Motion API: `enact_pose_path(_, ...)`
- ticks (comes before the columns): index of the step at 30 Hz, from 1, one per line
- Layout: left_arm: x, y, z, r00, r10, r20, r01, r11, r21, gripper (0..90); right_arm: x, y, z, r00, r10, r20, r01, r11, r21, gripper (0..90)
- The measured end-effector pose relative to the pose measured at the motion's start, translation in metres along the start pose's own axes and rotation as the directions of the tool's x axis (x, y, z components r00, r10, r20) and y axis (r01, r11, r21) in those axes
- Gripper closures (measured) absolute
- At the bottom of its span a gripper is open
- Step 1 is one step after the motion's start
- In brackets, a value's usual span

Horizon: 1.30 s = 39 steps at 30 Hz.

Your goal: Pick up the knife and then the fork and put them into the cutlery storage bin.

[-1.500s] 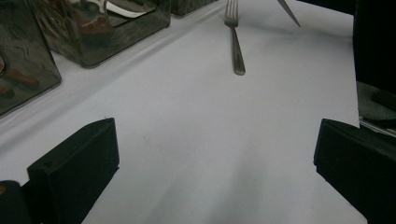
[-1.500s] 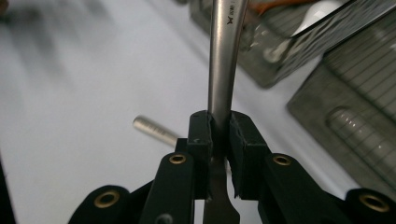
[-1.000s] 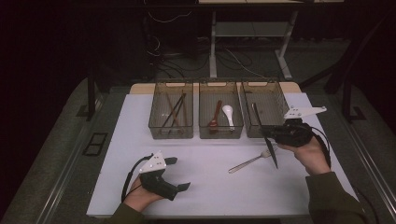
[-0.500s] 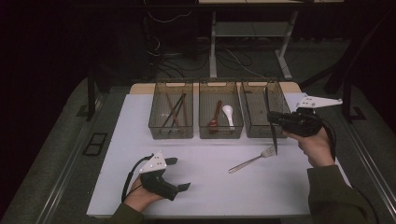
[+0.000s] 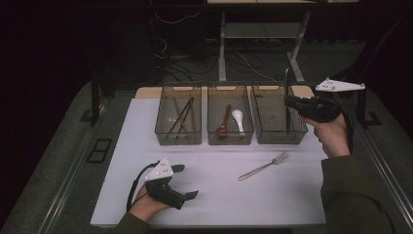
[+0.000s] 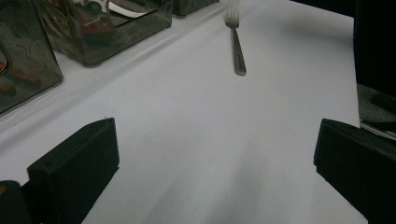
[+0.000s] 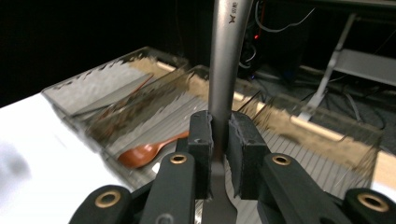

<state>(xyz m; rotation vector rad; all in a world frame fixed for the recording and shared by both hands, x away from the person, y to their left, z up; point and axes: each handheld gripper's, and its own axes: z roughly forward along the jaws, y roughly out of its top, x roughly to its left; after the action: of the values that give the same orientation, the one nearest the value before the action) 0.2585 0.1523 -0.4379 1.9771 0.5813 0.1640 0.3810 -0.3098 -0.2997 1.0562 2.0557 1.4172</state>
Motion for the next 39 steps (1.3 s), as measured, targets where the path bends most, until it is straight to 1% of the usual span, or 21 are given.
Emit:
enact_pose_path(2, -0.001, 0.0, -0.001, 1.0, -0.001, 0.0, 0.001, 1.0, 0.0, 0.0, -0.004, 0.005, 0.002, 0.9999, 0.009, 0.009, -0.009, 1.0, -0.001, 79.5)
enact_pose_path(5, -0.001, 0.0, -0.001, 1.0, -0.001, 0.001, 0.001, 1.0, -0.003, 0.0, -0.012, 0.009, 0.008, 0.9995, 0.008, 0.031, -0.008, 1.0, -0.003, 79.5)
enact_pose_path(6, -0.001, 0.0, -0.001, 1.0, -0.001, 0.002, 0.001, 1.0, -0.003, 0.0, -0.015, 0.01, 0.009, 0.9992, 0.018, 0.036, -0.018, 1.0, -0.005, 79.5)
enact_pose_path(9, -0.001, -0.001, 0.0, 1.0, -0.005, 0.003, 0.005, 1.0, 0.001, 0.0, -0.023, 0.014, 0.011, 0.9983, 0.036, 0.046, -0.035, 0.999, -0.014, 79.5)
enact_pose_path(11, -0.001, -0.001, 0.0, 1.0, -0.004, 0.002, 0.004, 1.0, 0.001, 0.0, -0.027, 0.019, 0.011, 0.9976, 0.038, 0.058, -0.037, 0.999, -0.018, 79.6)
enact_pose_path(14, -0.001, 0.0, -0.001, 1.0, -0.001, 0.002, 0.001, 1.0, -0.005, 0.0, -0.032, 0.027, 0.013, 0.9969, 0.025, 0.075, -0.023, 0.999, -0.023, 79.6)
enact_pose_path(15, -0.001, 0.0, -0.001, 1.0, -0.001, 0.0, 0.001, 1.0, -0.004, 0.0, -0.033, 0.03, 0.014, 0.9965, 0.015, 0.082, -0.013, 1.0, -0.019, 79.6)
enact_pose_path(18, -0.001, 0.0, -0.001, 1.0, -0.001, 0.001, 0.001, 1.0, -0.005, 0.0, -0.037, 0.035, 0.019, 0.9945, 0.009, 0.104, -0.008, 1.0, -0.005, 79.6)
enact_pose_path(22, 0.0, 0.0, -0.001, 1.0, -0.004, 0.002, 0.004, 1.0, -0.007, 0.0, -0.044, 0.035, 0.027, 0.9924, 0.006, 0.123, -0.01, 1.0, 0.029, 79.6)
enact_pose_path(25, 0.0, 0.0, -0.002, 1.0, -0.006, -0.001, 0.006, 0.9999, -0.01, 0.0, -0.05, 0.03, 0.033, 0.9915, 0.012, 0.13, -0.02, 0.998, 0.057, 79.6)
enact_pose_path(29, 0.001, 0.0, -0.003, 1.0, -0.003, -0.002, 0.003, 0.9999, -0.01, 0.0, -0.055, 0.02, 0.042, 0.9899, 0.014, 0.141, -0.031, 0.992, 0.119, 79.5)
enact_pose_path(33, 0.002, 0.001, -0.002, 1.0, 0.004, -0.005, -0.004, 1.0, -0.007, 0.0, -0.059, 0.01, 0.051, 0.9885, 0.006, 0.151, -0.035, 0.981, 0.19, 79.5)
enact_pose_path(37, 0.006, 0.002, -0.002, 0.9998, 0.015, -0.013, -0.015, 0.9999, -0.005, 0.0, -0.063, 0.002, 0.06, 0.9887, 0.002, 0.15, -0.04, 0.967, 0.252, 79.6)
enact_pose_path(39, 0.008, 0.002, -0.003, 0.9998, 0.01, -0.014, -0.01, 0.9999, -0.009, 0.0, -0.065, 0.0, 0.064, 0.9895, 0.002, 0.144, -0.043, 0.96, 0.278, 79.5)
